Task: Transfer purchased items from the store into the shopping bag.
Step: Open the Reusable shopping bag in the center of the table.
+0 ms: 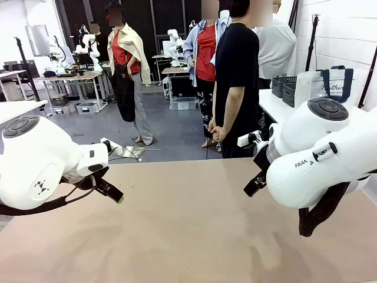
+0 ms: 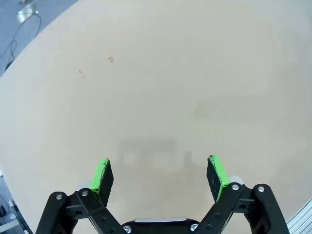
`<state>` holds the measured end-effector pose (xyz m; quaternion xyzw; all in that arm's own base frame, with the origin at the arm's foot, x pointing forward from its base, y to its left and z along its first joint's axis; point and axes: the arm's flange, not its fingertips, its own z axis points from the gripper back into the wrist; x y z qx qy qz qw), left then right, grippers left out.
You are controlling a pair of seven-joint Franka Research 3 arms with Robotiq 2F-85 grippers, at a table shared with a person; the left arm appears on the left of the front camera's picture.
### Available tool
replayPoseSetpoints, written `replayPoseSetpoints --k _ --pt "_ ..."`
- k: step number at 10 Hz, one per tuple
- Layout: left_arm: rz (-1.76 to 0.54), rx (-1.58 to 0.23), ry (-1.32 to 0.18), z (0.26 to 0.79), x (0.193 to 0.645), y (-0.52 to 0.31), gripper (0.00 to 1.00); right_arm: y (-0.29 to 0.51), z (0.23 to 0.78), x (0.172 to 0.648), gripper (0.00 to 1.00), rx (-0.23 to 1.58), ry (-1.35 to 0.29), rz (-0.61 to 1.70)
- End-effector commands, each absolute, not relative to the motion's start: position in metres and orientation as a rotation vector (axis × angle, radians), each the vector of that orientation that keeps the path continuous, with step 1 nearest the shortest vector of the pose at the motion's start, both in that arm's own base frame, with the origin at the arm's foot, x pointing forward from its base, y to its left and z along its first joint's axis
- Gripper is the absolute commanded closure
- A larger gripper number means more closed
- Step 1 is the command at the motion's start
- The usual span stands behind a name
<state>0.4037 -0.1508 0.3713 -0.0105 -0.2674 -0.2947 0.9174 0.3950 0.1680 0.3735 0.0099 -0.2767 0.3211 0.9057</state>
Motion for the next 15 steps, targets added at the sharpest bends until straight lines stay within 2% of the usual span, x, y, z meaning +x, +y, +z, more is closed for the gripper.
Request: replayPoseSetpoints --k 1,15 --pt "-0.606 -0.022 -0.55 0.3714 0.4036 -0.1508 0.0 0.168 0.3735 0.395 0.0 0.021 -0.572 0.663" --pt "-0.606 -0.022 -0.55 0.3714 0.4036 -0.1508 0.0 0.168 0.3735 0.395 0.0 0.021 -0.572 0.663"
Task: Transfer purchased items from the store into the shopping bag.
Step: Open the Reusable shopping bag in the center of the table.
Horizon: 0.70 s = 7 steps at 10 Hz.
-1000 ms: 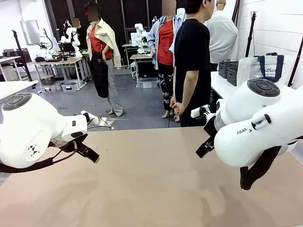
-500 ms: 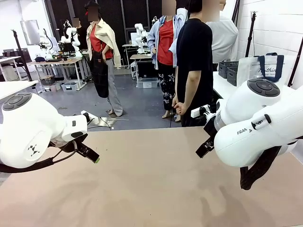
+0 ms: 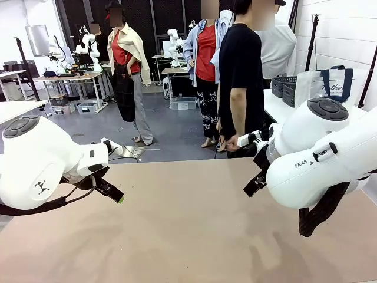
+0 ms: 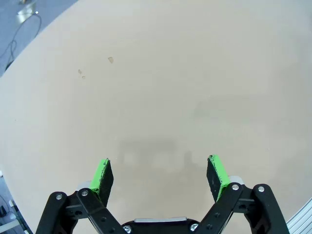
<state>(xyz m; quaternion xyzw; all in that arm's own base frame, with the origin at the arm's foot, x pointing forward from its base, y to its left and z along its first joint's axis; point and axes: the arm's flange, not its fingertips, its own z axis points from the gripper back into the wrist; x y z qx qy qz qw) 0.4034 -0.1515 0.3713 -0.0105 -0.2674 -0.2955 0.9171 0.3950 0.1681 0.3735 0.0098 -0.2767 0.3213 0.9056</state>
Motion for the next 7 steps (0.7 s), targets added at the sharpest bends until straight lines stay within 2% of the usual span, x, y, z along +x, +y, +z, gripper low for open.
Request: replayPoseSetpoints --k 1,7 --pt "-0.606 -0.022 -0.55 0.3714 0.4036 -0.1508 0.0 0.168 0.3735 0.395 0.0 0.021 -0.572 0.663" --pt "-0.606 -0.022 -0.55 0.3714 0.4036 -0.1508 0.0 0.168 0.3735 0.395 0.0 0.021 -0.572 0.663"
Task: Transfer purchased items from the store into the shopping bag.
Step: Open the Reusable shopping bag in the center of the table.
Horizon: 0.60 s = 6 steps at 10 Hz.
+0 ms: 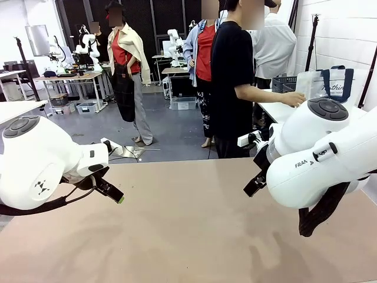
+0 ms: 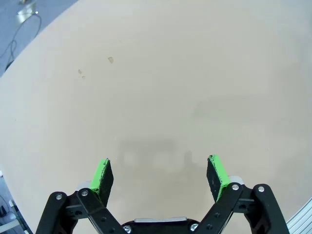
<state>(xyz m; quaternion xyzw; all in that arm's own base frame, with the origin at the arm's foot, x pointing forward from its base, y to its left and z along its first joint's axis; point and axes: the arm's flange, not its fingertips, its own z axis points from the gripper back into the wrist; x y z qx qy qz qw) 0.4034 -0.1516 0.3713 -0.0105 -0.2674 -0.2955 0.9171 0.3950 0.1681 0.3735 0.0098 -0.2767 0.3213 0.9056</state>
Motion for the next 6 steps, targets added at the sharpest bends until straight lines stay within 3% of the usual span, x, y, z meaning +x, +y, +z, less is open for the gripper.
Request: replayPoseSetpoints --k 1,6 --pt "-0.606 -0.022 -0.55 0.3714 0.4036 -0.1508 0.0 0.168 0.3735 0.395 0.0 0.021 -0.572 0.663" --pt "-0.606 -0.022 -0.55 0.3714 0.4036 -0.1508 0.0 0.168 0.3735 0.395 0.0 0.021 -0.572 0.663"
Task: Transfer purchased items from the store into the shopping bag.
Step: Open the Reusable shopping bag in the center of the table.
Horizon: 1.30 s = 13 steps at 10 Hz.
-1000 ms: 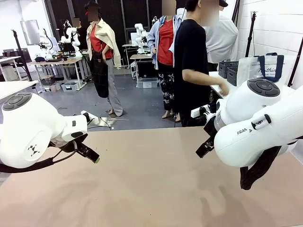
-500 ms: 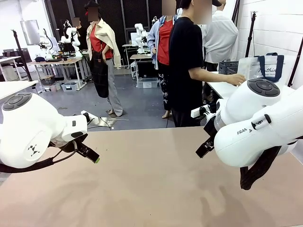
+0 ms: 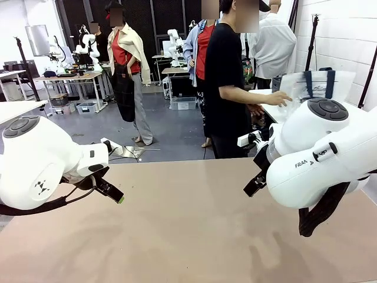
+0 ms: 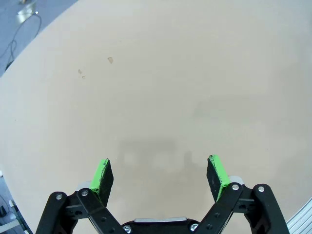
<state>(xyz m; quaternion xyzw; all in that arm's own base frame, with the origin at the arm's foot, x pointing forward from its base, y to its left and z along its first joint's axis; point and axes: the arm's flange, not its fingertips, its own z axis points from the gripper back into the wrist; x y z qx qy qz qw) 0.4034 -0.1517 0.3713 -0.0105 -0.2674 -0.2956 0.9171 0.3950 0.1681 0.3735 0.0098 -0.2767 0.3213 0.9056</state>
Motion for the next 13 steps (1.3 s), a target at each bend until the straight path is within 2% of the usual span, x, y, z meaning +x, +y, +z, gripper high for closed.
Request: replayPoseSetpoints --k 1,13 --pt "-0.606 -0.022 -0.55 0.3714 0.4036 -0.1508 0.0 0.168 0.3735 0.395 0.0 0.021 -0.572 0.663" --pt "-0.606 -0.022 -0.55 0.3714 0.4036 -0.1508 0.0 0.168 0.3735 0.395 0.0 0.021 -0.572 0.663"
